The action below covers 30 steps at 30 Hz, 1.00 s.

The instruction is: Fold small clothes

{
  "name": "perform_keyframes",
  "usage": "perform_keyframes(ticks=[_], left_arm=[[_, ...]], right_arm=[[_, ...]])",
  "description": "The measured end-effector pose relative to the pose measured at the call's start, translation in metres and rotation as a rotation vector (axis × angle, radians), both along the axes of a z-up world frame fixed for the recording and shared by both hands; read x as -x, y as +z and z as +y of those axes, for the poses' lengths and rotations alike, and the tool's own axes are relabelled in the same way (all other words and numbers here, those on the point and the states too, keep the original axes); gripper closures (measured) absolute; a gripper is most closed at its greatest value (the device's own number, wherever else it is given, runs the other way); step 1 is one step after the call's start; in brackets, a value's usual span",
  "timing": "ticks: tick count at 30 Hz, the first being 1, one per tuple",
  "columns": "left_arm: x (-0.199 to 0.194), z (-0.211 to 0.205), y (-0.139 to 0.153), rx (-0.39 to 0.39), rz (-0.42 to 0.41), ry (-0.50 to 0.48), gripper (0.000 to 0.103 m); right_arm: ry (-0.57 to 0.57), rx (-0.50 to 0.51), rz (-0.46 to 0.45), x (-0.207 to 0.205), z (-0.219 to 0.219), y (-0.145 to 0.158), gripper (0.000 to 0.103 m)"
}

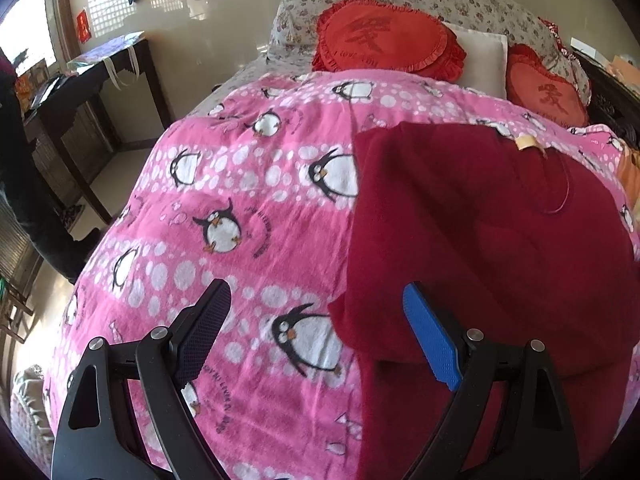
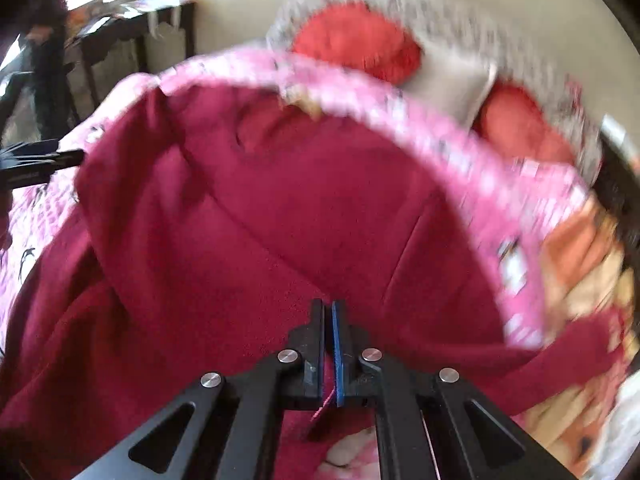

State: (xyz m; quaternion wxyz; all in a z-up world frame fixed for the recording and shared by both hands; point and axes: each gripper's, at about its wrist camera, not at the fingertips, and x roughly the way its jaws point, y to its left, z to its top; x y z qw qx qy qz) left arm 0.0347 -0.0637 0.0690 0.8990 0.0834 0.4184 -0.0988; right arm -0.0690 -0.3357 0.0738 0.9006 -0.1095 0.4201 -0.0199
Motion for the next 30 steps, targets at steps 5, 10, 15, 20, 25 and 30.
perform_keyframes(ticks=[5,10,15,20,25,30], left_arm=[[0.0,-0.02,-0.005,0.011,0.004,-0.007,0.015],[0.004,-0.039,-0.014,-0.027,0.019,-0.054,0.015],[-0.003,-0.045,-0.029,-0.036,0.068,-0.061,0.015],[0.002,-0.047,-0.029,-0.051,0.075,-0.07,0.015],[0.004,-0.043,-0.014,-0.031,0.052,-0.052,0.015],[0.011,-0.045,-0.002,0.0,0.036,-0.064,0.015]], right_arm=[[-0.131,0.055,-0.099,-0.026,-0.025,0.01,0.1],[-0.281,-0.117,0.011,-0.045,-0.061,-0.027,0.098],[-0.307,-0.248,-0.07,-0.014,-0.061,-0.019,0.074],[-0.291,-0.283,0.015,-0.019,-0.065,-0.039,0.074],[-0.514,-0.309,-0.099,0.004,-0.135,0.003,0.055],[-0.814,-0.299,-0.029,-0.003,-0.231,-0.004,0.048]])
